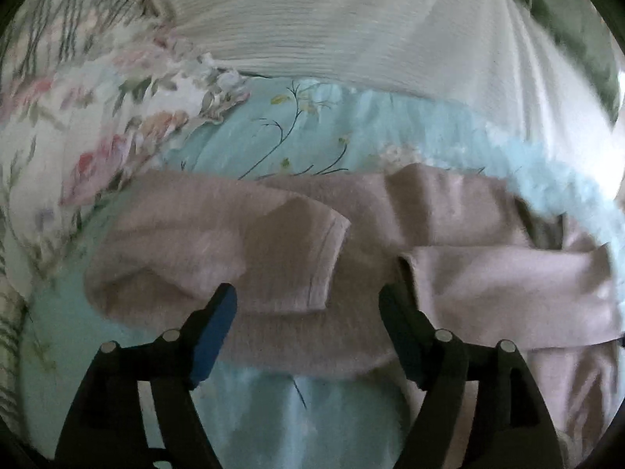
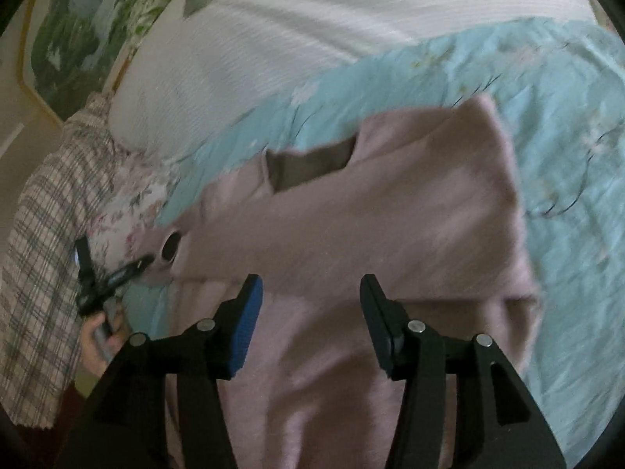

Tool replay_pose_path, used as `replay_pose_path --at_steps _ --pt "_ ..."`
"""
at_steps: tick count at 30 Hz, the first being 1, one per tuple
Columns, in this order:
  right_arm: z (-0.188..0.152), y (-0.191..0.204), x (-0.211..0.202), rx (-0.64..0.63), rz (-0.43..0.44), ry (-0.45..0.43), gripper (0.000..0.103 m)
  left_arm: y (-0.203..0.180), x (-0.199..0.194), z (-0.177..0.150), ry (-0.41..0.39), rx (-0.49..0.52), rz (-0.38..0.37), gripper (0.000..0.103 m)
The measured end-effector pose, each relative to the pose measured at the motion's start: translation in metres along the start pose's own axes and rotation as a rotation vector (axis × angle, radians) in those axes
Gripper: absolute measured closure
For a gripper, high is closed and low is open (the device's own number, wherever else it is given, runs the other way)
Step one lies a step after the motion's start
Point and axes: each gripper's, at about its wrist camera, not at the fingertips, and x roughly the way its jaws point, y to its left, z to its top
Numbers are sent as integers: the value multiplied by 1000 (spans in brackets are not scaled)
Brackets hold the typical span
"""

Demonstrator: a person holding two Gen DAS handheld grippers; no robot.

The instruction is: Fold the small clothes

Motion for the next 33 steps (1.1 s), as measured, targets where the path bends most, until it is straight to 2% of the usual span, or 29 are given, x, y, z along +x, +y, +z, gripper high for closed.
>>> replay_pose_path --at_steps 2,3,4,5,6,10,12,16,17,22,25,27,30,33 --pt "-5 10 8 -7 15 30 50 -6 18 4 25 25 51 28" --pt "-7 14 12 -14 17 42 50 -4 31 5 54 25 84 40" --pt "-9 17 15 -21 17 52 50 -1 41 6 82 16 111 75" --pt "-11 18 16 -26 17 56 50 8 51 7 124 -20 105 91" --pt "-12 20 16 -31 16 58 50 14 51 7 128 -60 75 98" --pt "-12 23 8 -43 29 35 50 21 13 10 34 -147 -53 99" --pt "-12 26 6 -51 46 29 50 11 -16 13 -4 -173 -180 99" --pt "-9 28 1 -51 55 -4 50 -40 -67 23 -69 -110 -344 99" --pt "-8 26 -3 -40 59 -20 50 -63 -82 27 -85 -81 -401 99" --pt "-4 5 -29 26 36 -92 50 -155 -112 32 -75 16 -625 99" --pt "-2 -17 -47 85 10 -139 50 -214 -106 21 -50 95 -645 99" --pt "-2 -31 -55 122 -8 -159 50 -249 -87 9 0 125 -657 99" --pt "-3 -46 -61 151 -31 -169 50 -284 -55 -10 63 167 -631 99" --pt "-3 -51 -59 159 -34 -159 50 -298 -25 -25 119 190 -610 97"
